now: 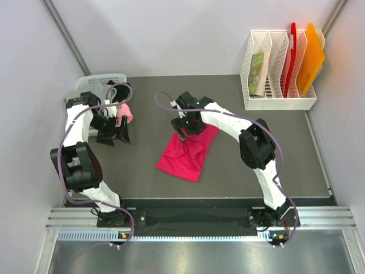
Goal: Fold and stack the t-shirts
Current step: Fold the folded rectangular tshirt in 1/3 of the way
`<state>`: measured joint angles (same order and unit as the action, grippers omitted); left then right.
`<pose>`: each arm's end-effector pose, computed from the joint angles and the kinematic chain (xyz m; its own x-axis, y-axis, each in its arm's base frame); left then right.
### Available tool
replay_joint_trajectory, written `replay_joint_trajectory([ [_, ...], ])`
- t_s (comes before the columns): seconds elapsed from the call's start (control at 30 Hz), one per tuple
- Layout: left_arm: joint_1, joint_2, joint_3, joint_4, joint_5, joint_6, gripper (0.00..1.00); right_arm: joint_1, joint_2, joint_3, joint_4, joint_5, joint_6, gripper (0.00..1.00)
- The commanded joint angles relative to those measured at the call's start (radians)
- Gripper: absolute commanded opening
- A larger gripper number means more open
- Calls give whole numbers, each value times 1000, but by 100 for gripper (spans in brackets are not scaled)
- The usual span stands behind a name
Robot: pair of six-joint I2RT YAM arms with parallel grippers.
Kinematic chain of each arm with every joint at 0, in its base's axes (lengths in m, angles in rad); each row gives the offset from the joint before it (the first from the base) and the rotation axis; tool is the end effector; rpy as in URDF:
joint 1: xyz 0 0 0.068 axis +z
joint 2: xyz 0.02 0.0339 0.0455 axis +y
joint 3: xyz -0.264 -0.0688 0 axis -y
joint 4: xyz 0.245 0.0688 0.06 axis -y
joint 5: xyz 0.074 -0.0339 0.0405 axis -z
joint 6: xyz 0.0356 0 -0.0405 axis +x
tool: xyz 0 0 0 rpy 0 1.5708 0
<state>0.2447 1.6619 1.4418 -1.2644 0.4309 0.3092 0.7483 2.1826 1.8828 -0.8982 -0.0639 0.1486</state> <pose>0.2999 0.0596 0.2755 -0.9771 0.0410 -0.2087 0.1177 0.9215 -0.3702 0.3380 0.3169 0.2126 -0.7780 -0.5207 -0.3514 -0.5873 0.8015 0.1127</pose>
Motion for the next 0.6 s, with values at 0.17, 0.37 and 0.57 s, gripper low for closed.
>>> replay_joint_trajectory([
  [0.17, -24, -2, 29, -99, 65, 68, 99, -122, 3, 177, -36, 280, 32, 89],
  [0.37, -33, -16, 31, -112, 75, 71, 99, -116, -122, 155, -53, 251, 51, 81],
  [0.57, -35, -27, 20, -105, 80, 70, 99, 43, -269, -22, -9, 75, 120, 77],
])
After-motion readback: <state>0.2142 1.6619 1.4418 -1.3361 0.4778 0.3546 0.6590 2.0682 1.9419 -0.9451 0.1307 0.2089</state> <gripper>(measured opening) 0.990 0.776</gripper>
